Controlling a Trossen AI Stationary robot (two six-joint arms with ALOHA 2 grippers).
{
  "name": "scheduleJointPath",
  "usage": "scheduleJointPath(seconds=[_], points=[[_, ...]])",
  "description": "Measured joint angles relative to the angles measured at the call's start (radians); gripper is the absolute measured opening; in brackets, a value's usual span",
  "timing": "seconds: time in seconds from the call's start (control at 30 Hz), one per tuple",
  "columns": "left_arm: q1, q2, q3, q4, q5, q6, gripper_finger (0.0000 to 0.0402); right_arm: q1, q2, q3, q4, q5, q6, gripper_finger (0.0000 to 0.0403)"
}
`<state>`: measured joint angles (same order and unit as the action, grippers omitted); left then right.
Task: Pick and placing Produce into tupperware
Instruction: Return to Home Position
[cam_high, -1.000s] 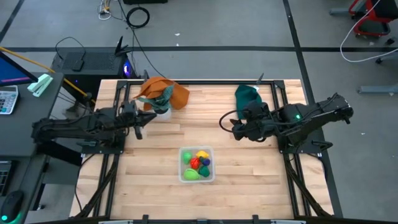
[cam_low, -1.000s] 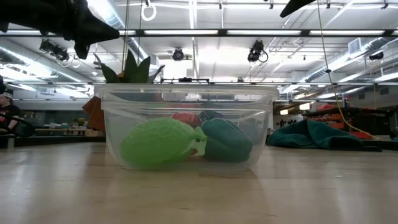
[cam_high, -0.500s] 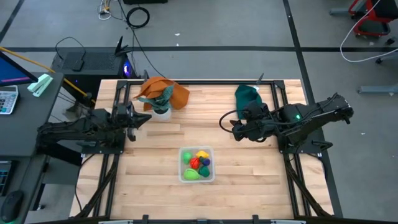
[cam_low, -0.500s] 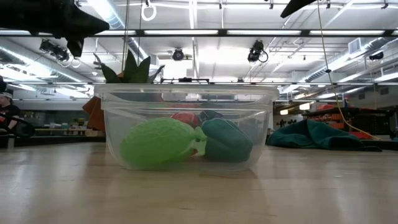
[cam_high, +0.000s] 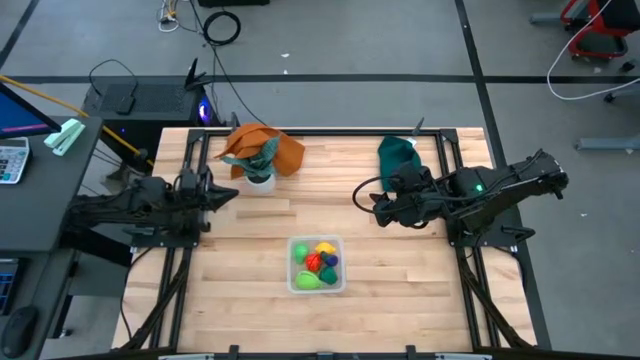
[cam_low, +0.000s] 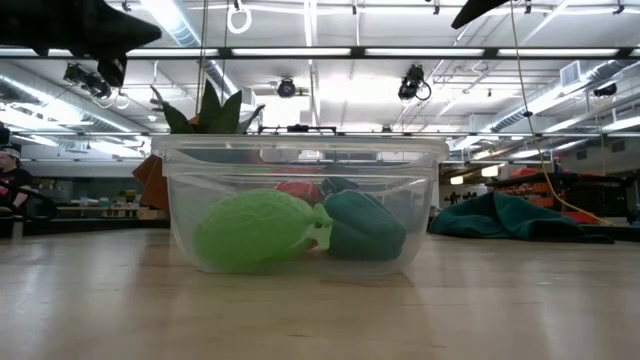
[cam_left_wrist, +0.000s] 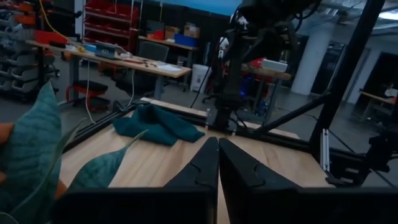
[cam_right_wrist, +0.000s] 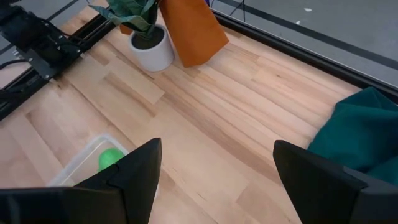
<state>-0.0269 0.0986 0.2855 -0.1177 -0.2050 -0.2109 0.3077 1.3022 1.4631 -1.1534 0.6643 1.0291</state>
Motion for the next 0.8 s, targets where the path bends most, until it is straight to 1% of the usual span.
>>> scheduleJointPath(seconds=[0.13, 0.27, 0.37, 0.47, 0.53, 0.63, 0.67, 0.8], points=[[0.000, -0.030, 0.000, -0.013, 0.006, -0.002, 0.0022, 0.000, 0.000, 0.000, 0.000, 0.000, 0.002, 0.0269], [0.000, -0.049, 0.000, -0.034, 0.008, -0.003, 0.0008, -0.004, 0.000, 0.000, 0.000, -0.001, 0.002, 0.0269], [0.000, -0.056, -0.006, -0.043, 0.008, -0.010, 0.0005, -0.006, 0.000, 0.000, 0.004, -0.004, 0.002, 0.0269], [0.000, -0.070, -0.077, 0.037, 0.018, -0.039, 0.0014, -0.012, 0.000, 0.000, 0.005, -0.006, 0.002, 0.0269], [0.000, -0.076, -0.150, 0.160, 0.049, -0.067, 0.0018, -0.012, 0.000, 0.000, 0.010, -0.006, 0.002, 0.0269], [0.000, -0.081, -0.254, 0.311, 0.054, -0.106, 0.0013, -0.012, 0.000, 0.000, 0.020, -0.009, 0.002, 0.0269], [0.000, -0.081, -0.277, 0.334, 0.053, -0.116, 0.0010, -0.012, 0.000, 0.000, 0.022, -0.015, 0.002, 0.0269], [0.000, -0.074, -0.274, 0.321, 0.069, -0.101, 0.0006, -0.012, 0.000, 0.000, 0.027, -0.028, 0.002, 0.0269]])
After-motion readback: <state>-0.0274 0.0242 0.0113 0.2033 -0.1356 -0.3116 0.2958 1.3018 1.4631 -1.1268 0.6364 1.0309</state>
